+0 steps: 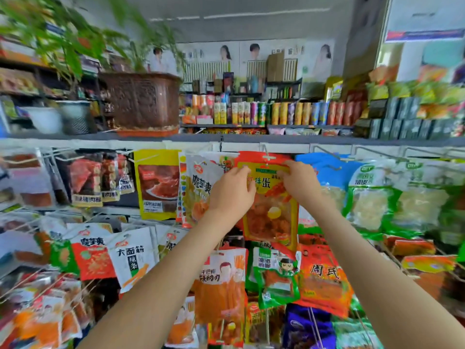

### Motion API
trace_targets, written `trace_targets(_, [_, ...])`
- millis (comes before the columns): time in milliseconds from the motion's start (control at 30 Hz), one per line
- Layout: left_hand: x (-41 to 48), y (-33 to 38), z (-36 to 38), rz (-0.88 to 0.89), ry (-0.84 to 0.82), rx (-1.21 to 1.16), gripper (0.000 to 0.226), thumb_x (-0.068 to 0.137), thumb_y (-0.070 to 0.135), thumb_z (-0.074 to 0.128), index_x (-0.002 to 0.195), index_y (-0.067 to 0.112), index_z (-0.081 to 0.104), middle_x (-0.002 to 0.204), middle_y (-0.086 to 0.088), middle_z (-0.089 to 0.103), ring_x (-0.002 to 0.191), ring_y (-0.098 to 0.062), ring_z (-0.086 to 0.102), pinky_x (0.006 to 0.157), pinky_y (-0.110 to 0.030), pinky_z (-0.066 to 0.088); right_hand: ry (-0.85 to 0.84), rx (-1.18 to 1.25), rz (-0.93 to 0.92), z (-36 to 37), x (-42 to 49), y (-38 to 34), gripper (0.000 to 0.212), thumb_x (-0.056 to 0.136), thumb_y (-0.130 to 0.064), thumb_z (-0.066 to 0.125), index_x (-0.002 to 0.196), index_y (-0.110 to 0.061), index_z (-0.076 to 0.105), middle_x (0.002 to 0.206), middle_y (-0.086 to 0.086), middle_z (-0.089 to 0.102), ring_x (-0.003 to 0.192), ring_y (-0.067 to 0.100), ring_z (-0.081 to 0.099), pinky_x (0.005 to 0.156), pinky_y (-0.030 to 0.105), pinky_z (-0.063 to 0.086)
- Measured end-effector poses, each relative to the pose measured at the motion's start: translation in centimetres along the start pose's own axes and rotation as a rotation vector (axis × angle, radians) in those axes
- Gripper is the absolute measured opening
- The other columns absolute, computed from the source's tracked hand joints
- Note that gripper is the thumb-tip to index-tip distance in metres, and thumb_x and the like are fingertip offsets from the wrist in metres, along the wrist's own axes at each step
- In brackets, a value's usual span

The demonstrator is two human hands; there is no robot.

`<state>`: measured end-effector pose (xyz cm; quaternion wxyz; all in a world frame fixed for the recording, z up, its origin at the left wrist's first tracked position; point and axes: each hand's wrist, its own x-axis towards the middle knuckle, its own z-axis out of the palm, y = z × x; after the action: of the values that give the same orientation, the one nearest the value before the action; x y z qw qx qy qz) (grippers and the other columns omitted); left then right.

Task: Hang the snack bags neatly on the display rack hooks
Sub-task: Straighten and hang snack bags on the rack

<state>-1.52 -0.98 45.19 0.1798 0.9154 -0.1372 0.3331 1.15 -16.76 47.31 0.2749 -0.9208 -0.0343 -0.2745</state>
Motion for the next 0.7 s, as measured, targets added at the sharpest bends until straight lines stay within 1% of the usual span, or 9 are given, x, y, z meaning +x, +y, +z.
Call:
trace_targets(100, [-0.5, -0.4, -0.2, 0.020, 0.063, -0.003, 0.050, 0.095, 0.035, 0.046, 0.141, 0.018, 0.035, 0.144, -0.004, 0.038, 0.129, -0.021, 0.039, 0.099, -0.035, 0.042, 0.056, 0.108, -0.065, -1.7, -1.5, -0.8, 0.028, 0.094, -0.016, 0.050, 0.117, -0.003, 0.058, 0.100, 0.023, 0.063, 0.090, 0.034, 0.054, 0.068, 0.036, 0.039])
trace_targets(200, [-0.3, -0.3, -1.0, 0.054, 0.108, -0.020, 0.057, 0.094, 0.041, 0.047, 0.144, 0.022, 0.030, 0.148, -0.006, 0.032, 0.137, -0.023, 0.026, 0.113, -0.040, 0.022, 0.013, 0.138, -0.102, -3.6, -3.0, -1.7, 0.029, 0.094, -0.017, 0.050, 0.120, -0.005, 0.057, 0.101, 0.017, 0.064, 0.085, 0.028, 0.055, 0.070, 0.030, 0.039])
trace_targets(267, [-0.2, -0.4, -1.5, 0.091, 0.090, -0.072, 0.042, 0.093, 0.040, 0.049, 0.132, 0.022, 0.049, 0.128, -0.005, 0.055, 0.120, -0.023, 0.046, 0.108, -0.041, 0.026, -0.012, 0.166, -0.135, -4.2, -3.9, -2.1, 0.022, 0.093, -0.016, 0.051, 0.110, -0.006, 0.061, 0.090, 0.016, 0.066, 0.081, 0.030, 0.059, 0.069, 0.032, 0.043])
trace_targets(300, [-0.4, -0.5, -1.7, 0.111, 0.075, -0.137, 0.032, 0.093, 0.037, 0.051, 0.119, 0.020, 0.059, 0.106, -0.003, 0.065, 0.098, -0.021, 0.057, 0.096, -0.038, 0.037, -0.033, 0.173, -0.154, -4.2, -4.5, -2.2, 0.018, 0.093, -0.016, 0.051, 0.104, -0.007, 0.062, 0.083, 0.014, 0.065, 0.077, 0.030, 0.060, 0.065, 0.032, 0.043])
trace_targets(333, [-0.9, -0.6, -1.9, 0.115, 0.045, -0.203, 0.023, 0.094, 0.034, 0.052, 0.107, 0.019, 0.064, 0.082, 0.001, 0.067, 0.073, -0.017, 0.059, 0.077, -0.033, 0.043, -0.064, 0.169, -0.166, -4.1, -5.1, -2.1, 0.017, 0.092, -0.015, 0.052, 0.103, -0.008, 0.063, 0.078, 0.012, 0.063, 0.071, 0.027, 0.059, 0.061, 0.030, 0.041])
trace_targets(400, [-2.3, -1.1, -2.0, 0.078, -0.056, -0.242, 0.017, 0.094, 0.031, 0.052, 0.097, 0.021, 0.066, 0.057, 0.010, 0.053, 0.047, -0.006, 0.045, 0.050, -0.026, 0.030, -0.145, 0.138, -0.187, -3.2, -6.3, -1.5, 0.021, 0.091, -0.015, 0.054, 0.110, -0.011, 0.063, 0.079, 0.005, 0.060, 0.064, 0.018, 0.055, 0.054, 0.020, 0.038])
trace_targets(467, [-4.3, -1.9, -1.5, 0.051, -0.151, -0.216, 0.016, 0.094, 0.031, 0.052, 0.096, 0.022, 0.066, 0.052, 0.013, 0.046, 0.042, -0.001, 0.040, 0.044, -0.020, 0.024, -0.217, 0.104, -0.223, -1.7, -7.7, -0.9, 0.026, 0.089, -0.010, 0.056, 0.113, -0.014, 0.063, 0.089, -0.002, 0.061, 0.072, 0.012, 0.055, 0.058, 0.010, 0.038])
trace_targets(533, [-6.3, -2.7, -0.7, 0.044, -0.204, -0.218, 0.017, 0.094, 0.031, 0.053, 0.095, 0.020, 0.067, 0.051, 0.013, 0.046, 0.042, -0.001, 0.040, 0.044, -0.019, 0.027, -0.278, 0.091, -0.261, 0.4, -9.0, -0.3, 0.025, 0.084, -0.006, 0.059, 0.107, -0.015, 0.067, 0.091, -0.004, 0.062, 0.083, 0.011, 0.056, 0.070, 0.015, 0.039])
trace_targets(700, [-11.4, -5.4, 2.1, 0.000, -0.334, -0.133, 0.020, 0.092, 0.031, 0.055, 0.095, 0.018, 0.070, 0.057, 0.006, 0.046, 0.059, -0.019, 0.046, 0.056, -0.030, 0.027, -0.418, 0.181, -0.225, 7.7, -13.1, 0.7, 0.004, 0.082, -0.010, 0.065, 0.084, -0.011, 0.069, 0.066, -0.009, 0.058, 0.059, 0.000, 0.052, 0.059, 0.013, 0.037])
